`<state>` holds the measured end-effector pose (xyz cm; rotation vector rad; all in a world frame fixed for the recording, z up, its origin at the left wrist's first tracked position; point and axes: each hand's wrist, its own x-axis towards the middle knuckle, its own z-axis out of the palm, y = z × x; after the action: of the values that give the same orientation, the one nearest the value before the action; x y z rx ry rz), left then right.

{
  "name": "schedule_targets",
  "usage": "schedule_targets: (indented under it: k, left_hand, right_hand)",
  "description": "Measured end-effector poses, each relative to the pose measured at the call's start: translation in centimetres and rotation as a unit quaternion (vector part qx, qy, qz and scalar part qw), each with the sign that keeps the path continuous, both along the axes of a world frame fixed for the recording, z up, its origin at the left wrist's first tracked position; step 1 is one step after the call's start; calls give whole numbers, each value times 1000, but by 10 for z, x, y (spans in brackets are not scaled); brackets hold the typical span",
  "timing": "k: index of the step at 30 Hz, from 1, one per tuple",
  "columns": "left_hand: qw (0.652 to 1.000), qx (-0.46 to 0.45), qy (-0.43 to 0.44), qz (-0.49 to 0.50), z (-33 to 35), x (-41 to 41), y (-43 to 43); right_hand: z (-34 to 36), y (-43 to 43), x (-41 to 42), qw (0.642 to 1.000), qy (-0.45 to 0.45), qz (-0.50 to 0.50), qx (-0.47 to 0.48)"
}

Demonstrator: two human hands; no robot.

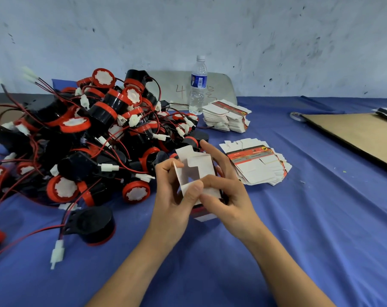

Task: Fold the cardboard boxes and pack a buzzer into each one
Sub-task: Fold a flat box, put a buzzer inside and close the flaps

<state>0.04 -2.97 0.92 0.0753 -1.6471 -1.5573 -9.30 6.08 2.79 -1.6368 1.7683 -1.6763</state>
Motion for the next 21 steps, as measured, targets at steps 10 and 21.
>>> schedule_targets:
  k: [10, 21]
  left_hand:
    - [998, -10, 4, 55, -6, 0, 0]
    - [986, -124, 11, 106, -14, -3, -1]
  right_hand:
    - [1, -5, 9, 1000, -17, -20, 1]
    - [-2, -5, 5, 994, 73, -74, -40]
